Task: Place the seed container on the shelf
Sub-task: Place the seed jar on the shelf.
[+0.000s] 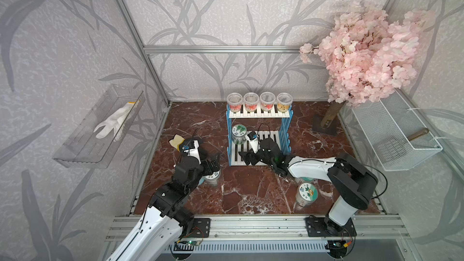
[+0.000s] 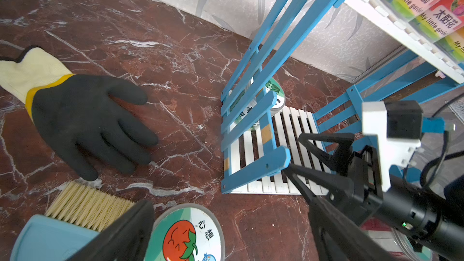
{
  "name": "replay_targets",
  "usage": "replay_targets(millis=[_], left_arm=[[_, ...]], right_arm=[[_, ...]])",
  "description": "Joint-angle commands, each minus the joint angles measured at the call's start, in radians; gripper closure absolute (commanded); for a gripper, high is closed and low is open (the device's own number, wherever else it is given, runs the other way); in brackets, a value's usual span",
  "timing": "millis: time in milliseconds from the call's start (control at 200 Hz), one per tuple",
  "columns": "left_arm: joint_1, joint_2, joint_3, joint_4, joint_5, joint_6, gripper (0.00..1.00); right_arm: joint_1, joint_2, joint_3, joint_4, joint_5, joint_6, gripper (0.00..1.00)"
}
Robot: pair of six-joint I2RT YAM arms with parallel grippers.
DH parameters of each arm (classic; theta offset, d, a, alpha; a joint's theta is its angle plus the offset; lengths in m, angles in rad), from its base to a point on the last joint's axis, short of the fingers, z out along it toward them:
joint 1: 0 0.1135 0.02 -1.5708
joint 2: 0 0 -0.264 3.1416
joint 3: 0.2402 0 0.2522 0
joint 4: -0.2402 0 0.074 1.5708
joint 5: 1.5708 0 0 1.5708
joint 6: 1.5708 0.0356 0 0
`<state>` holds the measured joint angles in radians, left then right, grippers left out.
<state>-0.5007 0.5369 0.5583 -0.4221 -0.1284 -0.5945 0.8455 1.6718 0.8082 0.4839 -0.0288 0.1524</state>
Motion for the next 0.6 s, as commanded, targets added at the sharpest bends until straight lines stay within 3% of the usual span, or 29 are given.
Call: replay_targets(millis=[0,380,595], left_arm=[[0.005,-0.004,0.024,-0.058,0.004,-0.011,0.00],[0.001,0.066,-0.026,-0.168,-0.040,-0.110,0.00],[-0.011,0.140,-0.003,-0.220,-0.044,-0.090,0.00]], right_arm=[[0.036,-0.086,-0.039,-0.051,-0.040,-0.020,0.12],[0.153,-0.292,-0.155,-0.176,-0.061,0.013,0.05],[0.155,-0.387,-0.263,-0.136,0.041,0.102,0.04]])
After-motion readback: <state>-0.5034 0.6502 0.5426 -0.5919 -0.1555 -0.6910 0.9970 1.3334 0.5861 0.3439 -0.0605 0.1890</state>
